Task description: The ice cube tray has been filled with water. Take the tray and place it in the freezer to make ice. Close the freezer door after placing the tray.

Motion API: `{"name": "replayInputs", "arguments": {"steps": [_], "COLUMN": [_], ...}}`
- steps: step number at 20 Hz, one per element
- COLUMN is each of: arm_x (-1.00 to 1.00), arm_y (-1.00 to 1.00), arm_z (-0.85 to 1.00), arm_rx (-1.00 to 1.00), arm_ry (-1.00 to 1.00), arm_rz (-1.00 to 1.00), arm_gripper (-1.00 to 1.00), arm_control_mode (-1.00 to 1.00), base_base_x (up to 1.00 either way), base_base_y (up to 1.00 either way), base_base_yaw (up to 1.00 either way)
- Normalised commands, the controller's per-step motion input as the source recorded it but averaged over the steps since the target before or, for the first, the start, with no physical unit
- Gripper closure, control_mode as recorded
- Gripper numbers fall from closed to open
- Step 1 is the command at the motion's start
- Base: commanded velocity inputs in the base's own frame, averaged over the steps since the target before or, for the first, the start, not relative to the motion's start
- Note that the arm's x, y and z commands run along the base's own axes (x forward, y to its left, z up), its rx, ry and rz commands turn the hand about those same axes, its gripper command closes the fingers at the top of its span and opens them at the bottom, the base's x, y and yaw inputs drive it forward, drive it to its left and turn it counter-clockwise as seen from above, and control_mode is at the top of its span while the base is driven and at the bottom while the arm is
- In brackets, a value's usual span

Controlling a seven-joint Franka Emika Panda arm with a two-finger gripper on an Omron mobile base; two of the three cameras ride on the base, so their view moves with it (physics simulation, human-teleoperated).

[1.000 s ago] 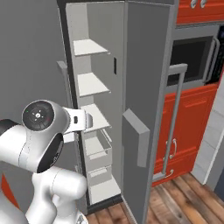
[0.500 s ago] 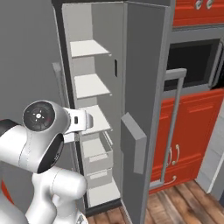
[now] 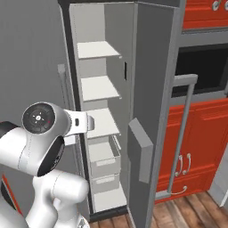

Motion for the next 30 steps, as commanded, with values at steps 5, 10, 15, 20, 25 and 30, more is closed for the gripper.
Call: {"name": "replayInputs", "arguments": {"steps": [5, 10, 15, 20, 25, 30], "arm_x": [0.0, 0.0, 0.0, 0.0, 0.0, 0.0], "arm_y": [0.0, 0.0, 0.0, 0.0, 0.0, 0.0], "arm_z": [0.0, 0.0, 0.0, 0.0, 0.0, 0.0], "arm_rx": [0.0, 0.0, 0.0, 0.0, 0.0, 0.0], "arm_ry": [0.0, 0.0, 0.0, 0.0, 0.0, 0.0], "arm_rz": [0.0, 0.0, 0.0, 0.0, 0.0, 0.0], "arm_gripper": [1.0, 1.0, 1.0, 1.0, 1.0, 1.0], "arm_control_mode": [1.0, 1.0, 1.0, 1.0, 1.0, 1.0], "base_base_x": [0.09, 0.11, 0.2, 0.22, 0.1, 0.03], "base_base_y": [-0.46, -0.41, -0.21, -0.07, -0.19, -0.29], "base_base_yaw": [0.24, 0.23, 0.2, 0.18, 0.17, 0.18]}}
